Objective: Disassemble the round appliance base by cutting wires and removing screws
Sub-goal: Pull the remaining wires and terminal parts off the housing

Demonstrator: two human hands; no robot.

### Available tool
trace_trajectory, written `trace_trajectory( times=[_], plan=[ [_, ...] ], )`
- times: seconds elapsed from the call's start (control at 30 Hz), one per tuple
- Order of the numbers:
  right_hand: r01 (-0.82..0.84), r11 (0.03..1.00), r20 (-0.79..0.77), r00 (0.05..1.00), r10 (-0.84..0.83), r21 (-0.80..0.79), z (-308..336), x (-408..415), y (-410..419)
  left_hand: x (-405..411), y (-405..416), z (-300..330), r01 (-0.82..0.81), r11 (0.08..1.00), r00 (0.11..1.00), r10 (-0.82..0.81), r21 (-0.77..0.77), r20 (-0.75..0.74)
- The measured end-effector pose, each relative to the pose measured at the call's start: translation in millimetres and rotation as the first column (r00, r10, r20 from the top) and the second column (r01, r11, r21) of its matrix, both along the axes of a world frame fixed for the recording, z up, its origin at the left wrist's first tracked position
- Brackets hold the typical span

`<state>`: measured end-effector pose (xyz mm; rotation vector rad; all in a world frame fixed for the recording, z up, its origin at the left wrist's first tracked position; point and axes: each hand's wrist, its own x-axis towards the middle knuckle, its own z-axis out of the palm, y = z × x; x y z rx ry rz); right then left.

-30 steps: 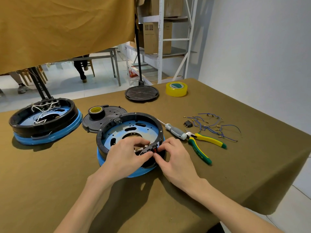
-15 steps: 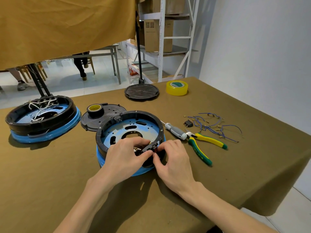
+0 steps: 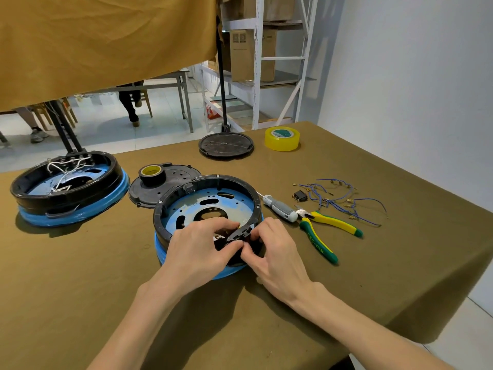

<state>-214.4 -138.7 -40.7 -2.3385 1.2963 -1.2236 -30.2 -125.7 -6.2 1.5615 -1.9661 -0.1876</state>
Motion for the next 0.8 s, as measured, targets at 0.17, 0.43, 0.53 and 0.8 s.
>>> trace_trajectory(
  times=[0.17,0.43,0.53,0.8],
  plan=[
    [-0.011,1.0,0.019,1.0,0.011,0.008,-1,1,-2,-1,-2,0,0.003,1.0,1.0,-0.003,0.021,0.028],
    [-0.037,0.999,0.005,0.999,0.037,0.004,-2,1,-2,1,-2,0,0.0,0.998,1.0,0.0,0.057,0.009],
    [-0.034,0.999,-0.004,0.999,0.034,0.007,-2,0,-1,0,-2,0,0.003,0.999,1.0,-0.004,0.051,0.018],
    [0.083,0.993,-0.02,0.996,-0.082,0.085,-1,1,8,1,-6,0,-0.005,0.998,0.999,0.002,0.07,0.036]
  ],
)
